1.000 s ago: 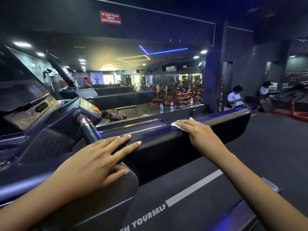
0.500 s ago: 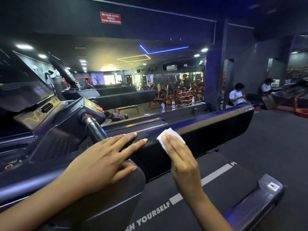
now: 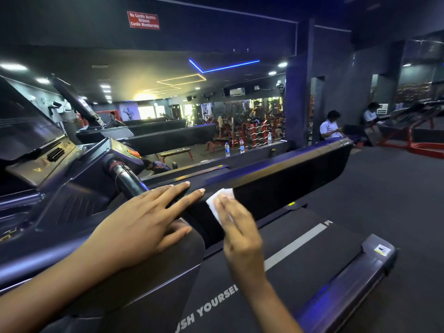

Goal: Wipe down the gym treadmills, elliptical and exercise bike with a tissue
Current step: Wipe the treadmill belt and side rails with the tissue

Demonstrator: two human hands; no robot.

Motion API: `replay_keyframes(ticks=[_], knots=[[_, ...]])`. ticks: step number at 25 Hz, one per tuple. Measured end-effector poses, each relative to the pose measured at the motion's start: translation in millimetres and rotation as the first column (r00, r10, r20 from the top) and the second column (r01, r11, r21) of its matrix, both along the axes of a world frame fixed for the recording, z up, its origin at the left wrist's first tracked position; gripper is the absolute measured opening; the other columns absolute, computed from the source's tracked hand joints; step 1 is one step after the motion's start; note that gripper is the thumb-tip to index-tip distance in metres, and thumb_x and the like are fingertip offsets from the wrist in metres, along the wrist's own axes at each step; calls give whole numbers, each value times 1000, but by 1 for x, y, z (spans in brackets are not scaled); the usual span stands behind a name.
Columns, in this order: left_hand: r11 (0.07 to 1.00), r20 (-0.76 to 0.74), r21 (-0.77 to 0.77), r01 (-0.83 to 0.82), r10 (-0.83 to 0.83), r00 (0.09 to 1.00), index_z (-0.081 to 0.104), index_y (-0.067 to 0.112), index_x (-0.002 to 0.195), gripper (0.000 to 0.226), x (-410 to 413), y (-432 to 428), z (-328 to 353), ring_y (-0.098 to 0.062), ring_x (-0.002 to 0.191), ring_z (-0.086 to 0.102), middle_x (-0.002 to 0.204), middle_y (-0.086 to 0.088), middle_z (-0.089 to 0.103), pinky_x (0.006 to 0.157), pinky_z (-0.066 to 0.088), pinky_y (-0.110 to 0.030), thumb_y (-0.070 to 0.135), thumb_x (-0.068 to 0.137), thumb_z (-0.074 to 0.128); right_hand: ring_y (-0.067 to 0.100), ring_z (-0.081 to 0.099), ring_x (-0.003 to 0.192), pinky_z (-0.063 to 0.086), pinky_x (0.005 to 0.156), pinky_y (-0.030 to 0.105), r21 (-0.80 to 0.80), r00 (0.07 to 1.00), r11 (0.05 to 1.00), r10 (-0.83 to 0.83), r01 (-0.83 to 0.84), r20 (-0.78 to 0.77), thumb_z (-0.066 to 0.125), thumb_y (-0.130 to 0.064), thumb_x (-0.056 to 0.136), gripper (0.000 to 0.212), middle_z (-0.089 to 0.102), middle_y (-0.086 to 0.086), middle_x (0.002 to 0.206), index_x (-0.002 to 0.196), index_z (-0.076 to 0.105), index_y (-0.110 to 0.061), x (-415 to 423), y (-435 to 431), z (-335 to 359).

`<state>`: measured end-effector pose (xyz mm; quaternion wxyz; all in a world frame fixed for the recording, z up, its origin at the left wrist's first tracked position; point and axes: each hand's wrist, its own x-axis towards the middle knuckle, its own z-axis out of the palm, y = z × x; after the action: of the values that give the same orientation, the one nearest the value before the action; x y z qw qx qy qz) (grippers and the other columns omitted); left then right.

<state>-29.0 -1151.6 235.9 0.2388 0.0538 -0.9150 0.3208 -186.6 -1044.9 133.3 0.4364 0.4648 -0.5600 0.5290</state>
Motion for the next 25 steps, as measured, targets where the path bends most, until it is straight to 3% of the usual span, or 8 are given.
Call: replay_keyframes(ticks=[2, 5, 8, 11, 14, 16, 22, 25], knots=[[1000, 1, 6, 1, -1, 1000, 36, 21, 144, 62, 1, 1, 0, -24, 112, 61, 135, -9, 55, 98, 36, -31, 54, 92, 30, 21, 52, 118, 40, 104, 29, -34, 1000, 999, 16, -16, 0, 31, 4, 97, 37, 59, 13, 122, 118, 61, 4, 0, -9, -5], [1000, -1, 7, -3, 3, 1000, 37, 21, 144, 62, 2, 3, 1, -23, 112, 62, 135, -8, 55, 92, 50, -33, 54, 93, 28, 21, 53, 111, 42, 99, 27, -119, 967, 983, -113, 143, 228, 40, 7, 87, 36, 62, 17, 117, 115, 63, 5, -37, -14, 1], [1000, -8, 8, 10, -10, 1000, 39, 20, 143, 61, 2, 3, 3, -23, 111, 62, 133, -7, 56, 88, 52, -33, 53, 92, 29, 20, 54, 107, 44, 94, 25, -166, 910, 964, -127, 206, 395, 46, 8, 82, 39, 63, 17, 114, 116, 63, 2, -52, -5, 6], [1000, -8, 1, 24, -24, 1000, 41, 19, 142, 61, 2, 3, 3, -24, 110, 62, 132, -8, 57, 88, 53, -35, 52, 92, 30, 18, 57, 105, 45, 93, 22, -220, 941, 968, -40, 120, 336, 41, 2, 88, 33, 61, 13, 113, 108, 68, 1, -2, -5, -9], [1000, -4, -4, 24, -24, 1000, 41, 19, 142, 62, 2, 3, 3, -24, 110, 63, 132, -8, 57, 86, 53, -34, 52, 91, 31, 12, 55, 111, 43, 98, 21, -147, 980, 989, 56, -29, 188, 30, -10, 102, 40, 54, 3, 118, 109, 68, -2, 54, -15, -32], [1000, 4, 1, 28, -28, 1000, 39, 20, 143, 62, 2, 3, 3, -24, 110, 63, 133, -9, 57, 85, 54, -35, 53, 91, 31, 13, 55, 113, 43, 100, 24, -134, 985, 991, 51, -29, 167, 32, -12, 103, 38, 53, 4, 119, 110, 67, 0, 50, -22, -37], [999, 12, -13, 30, -30, 999, 35, 22, 144, 63, -4, 5, 3, -27, 102, 65, 129, -12, 59, 74, 57, -35, 56, 91, 28, 20, 56, 104, 43, 97, 22, -212, 917, 960, -90, 184, 390, 38, 0, 89, 35, 60, 17, 109, 109, 66, 4, -17, -19, -41], [999, 28, -28, 36, -35, 999, 33, 25, 145, 65, -16, 8, 2, -30, 102, 65, 130, -15, 58, 71, 59, -38, 59, 89, 28, 25, 57, 104, 35, 99, 10, -216, 843, 957, -51, 195, 535, 38, 3, 82, 40, 60, 23, 109, 113, 64, 5, -61, -5, -29]])
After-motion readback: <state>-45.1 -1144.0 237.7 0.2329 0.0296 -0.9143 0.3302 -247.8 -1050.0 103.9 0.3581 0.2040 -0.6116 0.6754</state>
